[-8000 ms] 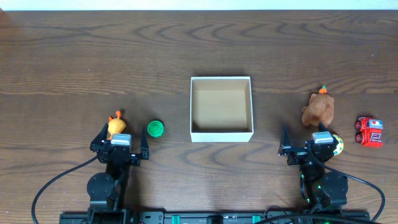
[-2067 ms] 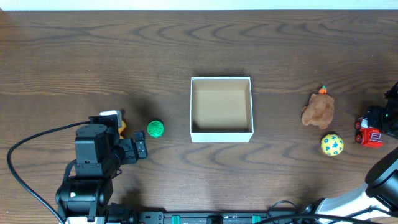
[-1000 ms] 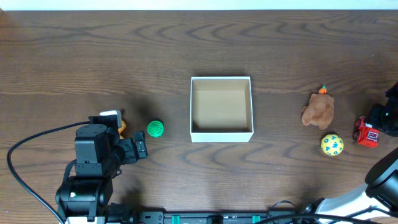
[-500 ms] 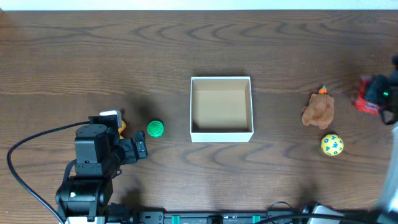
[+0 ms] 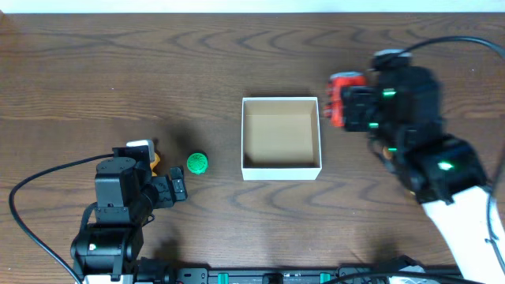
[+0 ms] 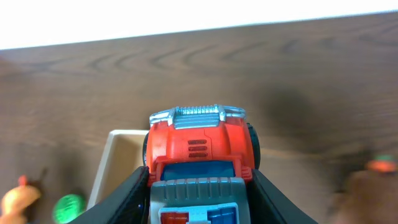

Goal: Pack container
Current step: 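Carry the fire truck left and lower it into the white box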

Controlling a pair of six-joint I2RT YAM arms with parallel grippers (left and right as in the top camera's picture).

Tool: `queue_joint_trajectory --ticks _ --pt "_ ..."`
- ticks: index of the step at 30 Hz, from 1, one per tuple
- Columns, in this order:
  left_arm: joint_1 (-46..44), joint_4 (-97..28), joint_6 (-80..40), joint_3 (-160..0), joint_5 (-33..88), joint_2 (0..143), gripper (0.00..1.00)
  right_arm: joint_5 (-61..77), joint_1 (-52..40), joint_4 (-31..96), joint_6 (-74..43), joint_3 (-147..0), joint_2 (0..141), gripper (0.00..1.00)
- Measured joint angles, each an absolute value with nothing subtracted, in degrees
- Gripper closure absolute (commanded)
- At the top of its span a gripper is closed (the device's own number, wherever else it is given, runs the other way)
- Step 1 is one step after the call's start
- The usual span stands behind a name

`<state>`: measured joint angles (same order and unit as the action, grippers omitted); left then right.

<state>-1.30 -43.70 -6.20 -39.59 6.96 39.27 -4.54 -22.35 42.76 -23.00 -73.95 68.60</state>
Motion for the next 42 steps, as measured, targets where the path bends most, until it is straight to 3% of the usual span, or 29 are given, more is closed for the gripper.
queue_joint_trajectory --ticks 7,26,28,31,33,37,42 --pt "-1.3 -43.7 -6.2 -39.6 7.0 39.3 0.02 -9.1 -32.1 41.3 -29.9 -74.0 80.3 0.99" --pt "-1.3 -44.2 -6.2 -39.6 7.0 39.3 0.02 -9.1 -32.4 39.7 -32.9 -74.0 103.0 0.99" --pt "-1.3 -44.5 -6.2 -39.6 7.0 39.3 0.02 -9.0 -32.2 39.3 -32.9 -74.0 104.2 0.91" --pt "-1.3 -44.6 -6.2 -39.6 7.0 39.3 0.02 -8.8 -31.6 39.1 -32.9 -74.0 105.0 0.62" --pt "-1.3 -44.6 -6.2 -39.6 7.0 39.3 0.02 -8.9 -30.8 38.6 -33.1 -74.0 105.1 0.33" --pt "-1.3 -44.6 -6.2 -39.6 7.0 39.3 0.02 -8.8 -30.4 38.1 -32.7 -74.0 105.1 0.15" --pt "-1.3 -44.6 -6.2 -39.6 7.0 39.3 0.02 -8.8 -30.4 38.4 -31.3 -74.2 105.1 0.07"
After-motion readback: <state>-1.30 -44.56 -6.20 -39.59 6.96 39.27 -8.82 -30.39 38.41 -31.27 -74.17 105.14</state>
